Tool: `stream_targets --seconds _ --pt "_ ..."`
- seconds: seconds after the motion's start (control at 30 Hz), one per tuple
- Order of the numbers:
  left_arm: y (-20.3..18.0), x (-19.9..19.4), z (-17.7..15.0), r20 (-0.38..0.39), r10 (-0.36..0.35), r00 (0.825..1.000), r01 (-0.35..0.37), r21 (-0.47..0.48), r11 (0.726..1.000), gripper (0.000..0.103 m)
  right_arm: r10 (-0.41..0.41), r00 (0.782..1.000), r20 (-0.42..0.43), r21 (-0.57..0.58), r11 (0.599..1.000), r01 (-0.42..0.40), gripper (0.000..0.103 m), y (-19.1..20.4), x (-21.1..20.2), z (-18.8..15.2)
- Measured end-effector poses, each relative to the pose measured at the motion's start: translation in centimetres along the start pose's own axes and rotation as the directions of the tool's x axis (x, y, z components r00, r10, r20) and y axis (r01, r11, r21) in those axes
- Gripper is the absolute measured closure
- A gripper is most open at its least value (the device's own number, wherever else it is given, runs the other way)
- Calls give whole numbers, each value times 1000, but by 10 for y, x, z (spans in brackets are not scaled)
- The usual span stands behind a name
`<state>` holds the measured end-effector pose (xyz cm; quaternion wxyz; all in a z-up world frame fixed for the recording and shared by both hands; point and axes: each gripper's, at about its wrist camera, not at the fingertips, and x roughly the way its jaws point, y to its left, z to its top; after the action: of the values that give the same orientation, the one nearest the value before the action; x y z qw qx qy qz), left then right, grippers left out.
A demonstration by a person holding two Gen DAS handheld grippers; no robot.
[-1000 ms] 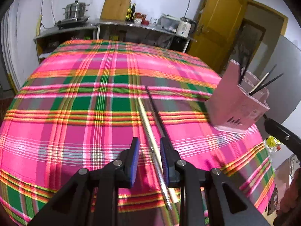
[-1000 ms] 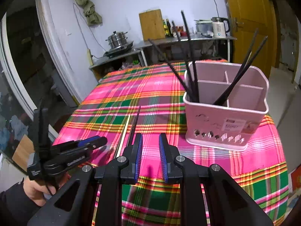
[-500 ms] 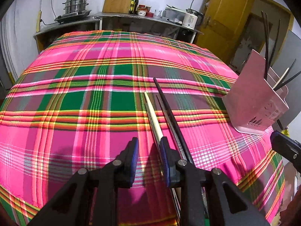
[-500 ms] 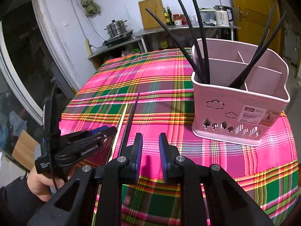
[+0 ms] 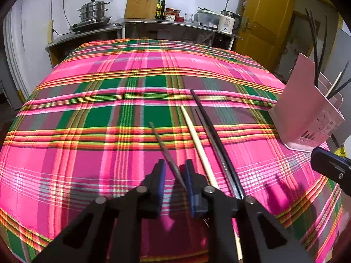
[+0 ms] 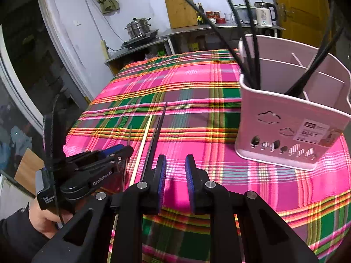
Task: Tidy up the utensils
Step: 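Move both tools back down to the remaining chopsticks on the cloth, then close the left tool on a black chopstick while the right tool grasps another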
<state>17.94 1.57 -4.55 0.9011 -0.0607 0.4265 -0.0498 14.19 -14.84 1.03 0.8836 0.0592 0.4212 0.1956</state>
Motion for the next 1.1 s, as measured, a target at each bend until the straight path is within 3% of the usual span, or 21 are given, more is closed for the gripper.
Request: stream_targets --seconds 0.43,0.73,1.1 --pt "34 -4 3 -11 -5 1000 5 -21 1000 92 18 997 -74 -42 999 -22 85 22 65 24" --pt "47 -2 5 -12 -59 998 58 -54 997 92 -9 989 -146 -51 999 1 85 28 112 34" --pt "47 8 19 -34 -53 998 51 -59 997 92 -52 987 -151 -91 995 39 85 32 118 39"
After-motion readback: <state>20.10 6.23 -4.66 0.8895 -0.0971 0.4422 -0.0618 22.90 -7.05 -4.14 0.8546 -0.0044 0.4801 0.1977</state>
